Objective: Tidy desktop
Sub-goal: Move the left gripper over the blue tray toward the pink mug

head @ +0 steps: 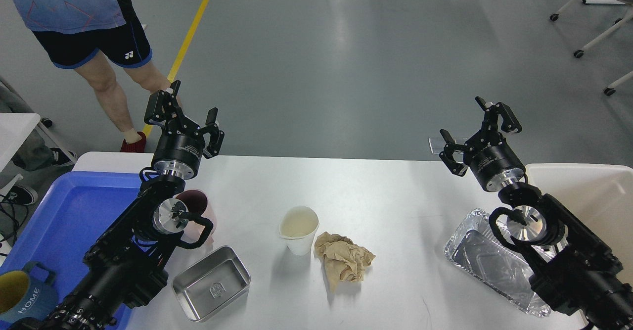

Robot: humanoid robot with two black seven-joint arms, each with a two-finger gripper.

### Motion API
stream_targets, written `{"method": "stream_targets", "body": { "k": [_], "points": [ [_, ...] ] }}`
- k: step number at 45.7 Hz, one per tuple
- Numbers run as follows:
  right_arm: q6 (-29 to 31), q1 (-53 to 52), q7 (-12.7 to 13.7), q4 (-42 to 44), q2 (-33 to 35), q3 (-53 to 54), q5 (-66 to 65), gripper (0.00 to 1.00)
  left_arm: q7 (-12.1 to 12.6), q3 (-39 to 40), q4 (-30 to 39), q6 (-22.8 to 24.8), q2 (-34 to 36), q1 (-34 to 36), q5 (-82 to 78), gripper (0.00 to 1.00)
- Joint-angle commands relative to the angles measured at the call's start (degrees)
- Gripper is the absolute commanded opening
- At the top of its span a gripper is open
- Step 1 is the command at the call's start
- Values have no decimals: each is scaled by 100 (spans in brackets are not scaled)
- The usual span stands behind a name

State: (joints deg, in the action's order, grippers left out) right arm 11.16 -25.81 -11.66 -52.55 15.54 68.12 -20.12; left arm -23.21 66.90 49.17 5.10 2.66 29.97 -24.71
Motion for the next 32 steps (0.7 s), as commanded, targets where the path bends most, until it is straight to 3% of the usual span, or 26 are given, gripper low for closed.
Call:
{"method": "stream_targets", "body": {
  "k": [1, 21, 32],
  "points": [
    [0, -161, -3, 17, 20, 8, 8, 100, -35, -1, 5, -9, -11, 0, -8, 97],
    [-18, -197, -3, 35, -16, -18, 8, 100, -79, -54, 207, -158, -29, 17, 1, 97],
    [-35, -109, -3, 8, 11, -18, 8, 100, 176, -704, 1279, -395, 1570, -597, 194, 97]
  ]
}}
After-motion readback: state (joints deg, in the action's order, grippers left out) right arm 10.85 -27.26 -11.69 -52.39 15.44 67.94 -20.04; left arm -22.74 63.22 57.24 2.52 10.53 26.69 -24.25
